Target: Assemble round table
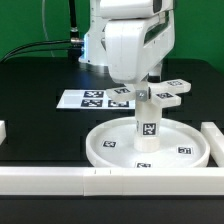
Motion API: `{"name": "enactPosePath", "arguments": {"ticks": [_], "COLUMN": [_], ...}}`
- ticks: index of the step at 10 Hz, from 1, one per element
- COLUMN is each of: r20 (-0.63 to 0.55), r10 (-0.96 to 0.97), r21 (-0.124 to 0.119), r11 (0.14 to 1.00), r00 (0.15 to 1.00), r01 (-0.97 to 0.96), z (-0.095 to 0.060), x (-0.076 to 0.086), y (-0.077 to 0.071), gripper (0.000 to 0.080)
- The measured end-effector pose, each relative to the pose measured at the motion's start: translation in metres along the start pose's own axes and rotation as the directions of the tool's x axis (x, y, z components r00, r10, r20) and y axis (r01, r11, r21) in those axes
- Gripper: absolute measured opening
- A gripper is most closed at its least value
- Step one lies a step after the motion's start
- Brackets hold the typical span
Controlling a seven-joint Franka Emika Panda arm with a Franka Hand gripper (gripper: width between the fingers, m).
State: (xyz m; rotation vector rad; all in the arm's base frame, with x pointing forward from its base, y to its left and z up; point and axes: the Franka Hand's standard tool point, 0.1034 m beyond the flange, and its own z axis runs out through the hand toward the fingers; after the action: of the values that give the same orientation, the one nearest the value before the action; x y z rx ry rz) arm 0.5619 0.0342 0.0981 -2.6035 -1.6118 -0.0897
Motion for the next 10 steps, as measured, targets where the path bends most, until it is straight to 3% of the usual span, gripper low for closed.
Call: {"name": "enactPosePath", "arguments": {"ticks": [2,3,5,10], "r20": [-0.018,-0.022,-0.025,-0.045], "r10": [0.241,0.446,0.653,0.852], "r21": [-0.008,0.000,0.004,0.013], "r11": [0.970,0.895,0.757,0.522], "r00": [0.970,0.895,0.757,0.521], "r01": [-0.241,-0.446,-0.654,-0.853], "z": [0.0001,0.0002,0.0000,-0.0005], "x": [0.0008,0.0025,0.0034,0.0027], "y": [0.0006,-0.0003,0.0000,0.0010], "gripper": [0.0445,0.0445,0.0445,0.0445]}}
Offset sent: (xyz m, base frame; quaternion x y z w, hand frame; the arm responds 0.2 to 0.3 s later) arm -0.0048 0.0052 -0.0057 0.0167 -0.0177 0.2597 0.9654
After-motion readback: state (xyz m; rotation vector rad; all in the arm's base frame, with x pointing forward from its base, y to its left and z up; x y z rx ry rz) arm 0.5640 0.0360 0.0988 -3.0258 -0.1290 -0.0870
